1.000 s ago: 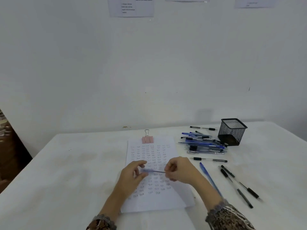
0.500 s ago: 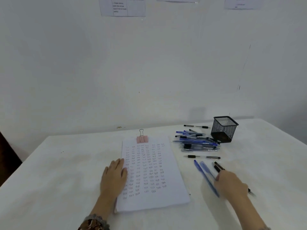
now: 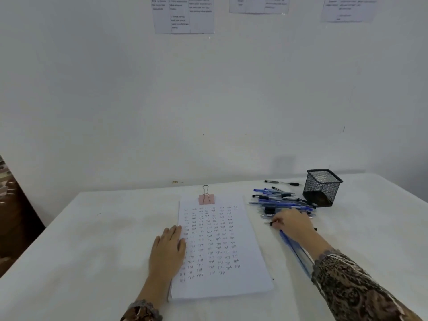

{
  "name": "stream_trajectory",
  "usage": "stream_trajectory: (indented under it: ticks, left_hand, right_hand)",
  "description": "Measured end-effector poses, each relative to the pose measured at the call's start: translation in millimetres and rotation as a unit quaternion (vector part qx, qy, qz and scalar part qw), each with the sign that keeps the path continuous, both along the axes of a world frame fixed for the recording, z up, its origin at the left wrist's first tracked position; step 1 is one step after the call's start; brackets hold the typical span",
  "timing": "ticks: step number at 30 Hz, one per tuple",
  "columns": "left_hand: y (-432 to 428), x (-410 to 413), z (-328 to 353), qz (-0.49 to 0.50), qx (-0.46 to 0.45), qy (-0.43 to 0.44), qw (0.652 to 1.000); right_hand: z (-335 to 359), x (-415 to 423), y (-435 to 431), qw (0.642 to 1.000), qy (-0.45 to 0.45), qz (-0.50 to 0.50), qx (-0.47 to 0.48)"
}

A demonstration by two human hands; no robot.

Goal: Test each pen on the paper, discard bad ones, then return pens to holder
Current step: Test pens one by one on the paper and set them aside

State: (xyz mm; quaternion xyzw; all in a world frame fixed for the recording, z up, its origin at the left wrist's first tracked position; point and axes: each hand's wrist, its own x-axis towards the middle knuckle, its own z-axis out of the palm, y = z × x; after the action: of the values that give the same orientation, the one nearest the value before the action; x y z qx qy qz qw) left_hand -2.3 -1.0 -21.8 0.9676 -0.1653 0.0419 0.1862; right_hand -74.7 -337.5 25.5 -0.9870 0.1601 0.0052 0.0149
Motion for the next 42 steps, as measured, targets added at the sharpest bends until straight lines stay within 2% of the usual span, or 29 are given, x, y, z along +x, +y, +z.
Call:
stream_trajectory:
  ticks: [2, 3, 4, 6, 7, 8, 10, 11, 12, 13, 15, 16, 17, 18, 19, 21, 22, 24, 25, 27, 31, 34, 38, 42]
  left_hand:
    - [0, 0, -1, 0.003, 0.008, -0.006, 1.000]
    - [0, 0, -1, 0.004, 0.010, -0.008, 1.000]
    - [0, 1, -1, 0.005, 0.010, -0.010, 1.000]
    - [0, 2, -2, 0.006, 0.010, -0.016, 1.000]
    - [0, 3, -3, 0.008, 0.009, -0.018, 1.000]
    - [0, 3, -4, 0.009, 0.007, -0.018, 1.000]
    - [-1, 3, -4, 0.011, 0.004, -0.017, 1.000]
    - [-1, 3, -5, 0.011, 0.003, -0.018, 1.000]
    - [-1, 3, -5, 0.011, 0.003, -0.020, 1.000]
    - [-1, 3, -5, 0.011, 0.004, -0.020, 1.000]
    - [-1, 3, -5, 0.013, 0.007, -0.017, 1.000]
    - [0, 3, -5, 0.014, 0.004, -0.013, 1.000]
    - [0, 3, -5, 0.016, 0.003, -0.010, 1.000]
    - [0, 3, -5, 0.017, 0.001, -0.008, 1.000]
    - [-1, 3, -5, 0.018, -0.002, -0.007, 1.000]
    - [-1, 2, -4, 0.018, -0.008, -0.004, 1.000]
    - [-1, 2, -4, 0.018, -0.012, -0.003, 1.000]
    - [-1, 2, -4, 0.015, -0.024, -0.003, 1.000]
    - [-1, 2, -4, 0.014, -0.025, -0.004, 1.000]
    - [-1, 2, -3, 0.013, -0.014, 0.003, 1.000]
    - [-1, 2, -2, 0.013, -0.020, 0.007, 1.000]
    - [-1, 2, -3, 0.010, -0.025, 0.006, 1.000]
    - [0, 3, -4, 0.011, -0.028, 0.004, 1.000]
    - [-1, 2, -5, 0.014, -0.022, 0.007, 1.000]
  right_hand:
    - [3, 4, 2, 0.999, -0.035, 0.028, -0.025]
    - [6, 6, 4, 0.995, -0.089, 0.040, -0.004]
    - [11, 8, 7, 0.985, -0.159, 0.055, 0.046]
    - [30, 9, 20, 0.927, -0.297, 0.088, 0.212]
    - [41, 7, 28, 0.884, -0.348, 0.083, 0.302]
    - [53, 4, 37, 0.822, -0.405, 0.070, 0.394]
    - [67, -2, 54, 0.642, -0.506, 0.027, 0.575]
    - [66, -3, 62, 0.570, -0.520, -0.001, 0.636]
    - [62, -6, 70, 0.548, -0.500, -0.024, 0.671]
    - [53, -5, 77, 0.578, -0.448, -0.041, 0.680]
    - [30, -3, 97, 0.678, -0.290, -0.023, 0.675]
    - [20, -2, 108, 0.694, -0.226, -0.013, 0.683]
    - [12, -1, 118, 0.683, -0.196, -0.020, 0.703]
    - [7, 1, 126, 0.643, -0.193, -0.040, 0.740]
    - [3, 4, 130, 0.577, -0.202, -0.070, 0.788]
    - [4, 8, 135, 0.422, -0.218, -0.122, 0.872]
    - [6, 9, 136, 0.365, -0.220, -0.139, 0.894]
    - [5, 15, 135, 0.292, -0.233, -0.165, 0.913]
    - [1, 18, 133, 0.270, -0.249, -0.170, 0.914]
    - [-4, 23, 129, 0.234, -0.288, -0.161, 0.915]
    - [-7, 24, 124, 0.217, -0.353, -0.130, 0.901]
    - [-5, 21, 116, 0.160, -0.367, -0.122, 0.908]
    - [-4, 21, 106, 0.153, -0.382, -0.130, 0.902]
    - [2, 28, 100, 0.129, -0.394, -0.128, 0.901]
